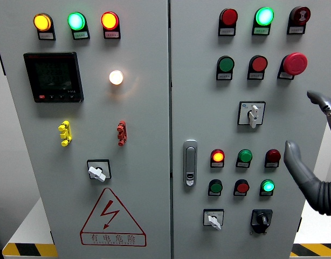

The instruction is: Rotate and turn off gray switch

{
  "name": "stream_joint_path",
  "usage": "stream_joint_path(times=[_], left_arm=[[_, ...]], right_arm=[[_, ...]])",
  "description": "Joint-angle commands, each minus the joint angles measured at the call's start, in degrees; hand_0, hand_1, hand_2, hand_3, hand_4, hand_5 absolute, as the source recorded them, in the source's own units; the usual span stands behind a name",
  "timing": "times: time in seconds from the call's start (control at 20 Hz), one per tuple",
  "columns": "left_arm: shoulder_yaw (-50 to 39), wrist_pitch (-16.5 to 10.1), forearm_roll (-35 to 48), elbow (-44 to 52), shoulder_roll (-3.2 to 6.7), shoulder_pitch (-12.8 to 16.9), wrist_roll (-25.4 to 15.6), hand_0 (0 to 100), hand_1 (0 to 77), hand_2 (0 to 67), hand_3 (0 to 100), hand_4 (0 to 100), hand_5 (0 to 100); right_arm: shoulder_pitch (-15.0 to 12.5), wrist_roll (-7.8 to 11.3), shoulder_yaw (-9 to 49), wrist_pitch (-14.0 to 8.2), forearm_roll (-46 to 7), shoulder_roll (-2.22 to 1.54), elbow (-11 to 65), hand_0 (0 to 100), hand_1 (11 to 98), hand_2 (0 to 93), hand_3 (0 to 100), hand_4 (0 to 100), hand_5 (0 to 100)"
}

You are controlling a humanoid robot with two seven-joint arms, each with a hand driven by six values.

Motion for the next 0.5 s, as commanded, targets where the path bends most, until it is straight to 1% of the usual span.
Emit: stream_joint_path(times=[0.0, 0.2, 0.45], left_arm=[[0.0, 0.0, 0.0, 0.0, 0.08, 0.0, 0.0, 0, 0.0, 13.2, 18, 10, 12], [0.0, 0.0, 0.0, 0.0, -0.01, 0.0, 0.0, 0, 0.0, 13.2, 18, 9, 12], [0.0, 0.0, 0.0, 0.0, -0.01, 0.0, -0.1, 0, 0.0, 13.2, 18, 10, 12]], right_arm=[[-0.3, -0.03, 0.2, 0.0, -0.1, 0.00, 0.2, 58, 41.9, 14.2, 17, 12, 24], [-0.7, -0.03, 0.2, -0.3, -0.8, 0.00, 0.2, 57, 43.1, 12.0, 13, 12, 23], [-0.9, -0.03, 0.2, -0.7, -1.0, 0.00, 0.3, 57, 43.6, 10.8, 13, 12, 22]])
